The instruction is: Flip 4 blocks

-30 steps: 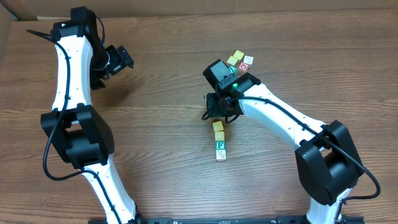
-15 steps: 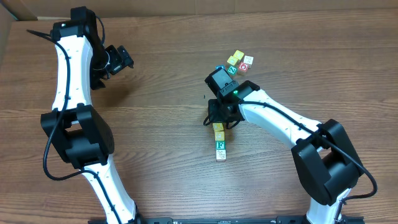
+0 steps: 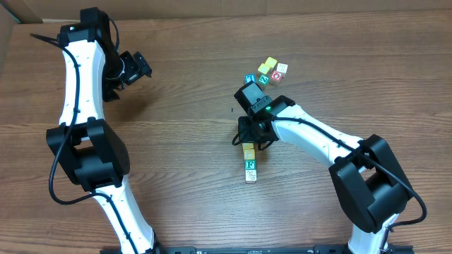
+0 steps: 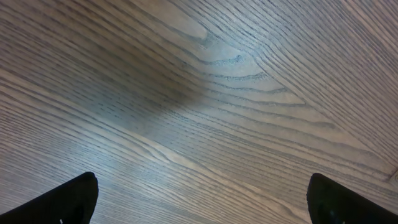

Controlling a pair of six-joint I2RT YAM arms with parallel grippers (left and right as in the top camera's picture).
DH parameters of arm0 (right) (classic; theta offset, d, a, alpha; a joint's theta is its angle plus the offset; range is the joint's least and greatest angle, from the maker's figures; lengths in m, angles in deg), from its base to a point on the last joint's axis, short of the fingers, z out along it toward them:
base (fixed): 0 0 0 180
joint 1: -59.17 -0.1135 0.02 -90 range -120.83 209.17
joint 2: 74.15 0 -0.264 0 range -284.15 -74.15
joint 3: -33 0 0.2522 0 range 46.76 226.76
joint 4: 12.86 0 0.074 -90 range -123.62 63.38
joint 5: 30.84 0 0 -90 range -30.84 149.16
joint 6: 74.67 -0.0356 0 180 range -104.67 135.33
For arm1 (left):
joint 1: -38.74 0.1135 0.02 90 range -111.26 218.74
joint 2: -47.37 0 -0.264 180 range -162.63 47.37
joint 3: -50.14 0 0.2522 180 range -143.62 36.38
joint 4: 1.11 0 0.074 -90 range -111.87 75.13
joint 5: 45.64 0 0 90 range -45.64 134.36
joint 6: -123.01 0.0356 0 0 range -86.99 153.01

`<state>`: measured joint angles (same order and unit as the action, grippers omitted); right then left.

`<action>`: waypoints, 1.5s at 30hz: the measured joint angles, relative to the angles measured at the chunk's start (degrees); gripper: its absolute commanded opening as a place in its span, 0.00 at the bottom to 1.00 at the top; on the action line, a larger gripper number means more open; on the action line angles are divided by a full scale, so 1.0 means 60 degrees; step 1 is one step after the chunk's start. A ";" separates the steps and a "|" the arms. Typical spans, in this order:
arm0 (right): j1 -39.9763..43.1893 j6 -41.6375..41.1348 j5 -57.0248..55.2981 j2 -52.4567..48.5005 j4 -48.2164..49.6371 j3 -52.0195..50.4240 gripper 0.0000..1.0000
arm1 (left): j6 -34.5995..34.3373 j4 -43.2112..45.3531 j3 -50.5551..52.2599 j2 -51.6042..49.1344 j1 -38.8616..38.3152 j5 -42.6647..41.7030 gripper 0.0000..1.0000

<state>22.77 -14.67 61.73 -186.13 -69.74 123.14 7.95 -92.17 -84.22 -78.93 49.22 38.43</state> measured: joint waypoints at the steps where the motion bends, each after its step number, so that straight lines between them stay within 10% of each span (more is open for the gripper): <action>1: -0.0004 0.0000 0.0000 0.0000 -0.0011 0.0000 0.04 | 0.0000 0.0000 0.0000 0.0000 0.0000 0.0000 1.00; 21: 0.0029 0.0007 0.0000 0.0000 -0.1501 0.1282 0.06 | 0.0000 0.0000 0.0000 0.0000 0.0000 0.0000 1.00; 23: 0.0106 0.0106 0.0004 0.0004 -0.1960 0.1672 0.22 | 0.0000 0.0004 0.0000 0.0000 0.0000 0.0004 1.00; 28: 0.0816 0.0674 -0.0357 0.0127 -0.3541 0.3304 1.00 | 0.0000 0.0004 0.0000 0.0000 0.0000 0.0004 1.00; 45: 0.3759 0.2073 -0.1577 0.0703 -0.4830 0.4965 1.00 | 0.0000 0.0000 0.0004 0.0000 0.0000 0.0000 1.00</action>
<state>45.33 -2.23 52.26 -181.91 -98.72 152.93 7.95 -92.17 -84.20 -78.93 49.22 38.43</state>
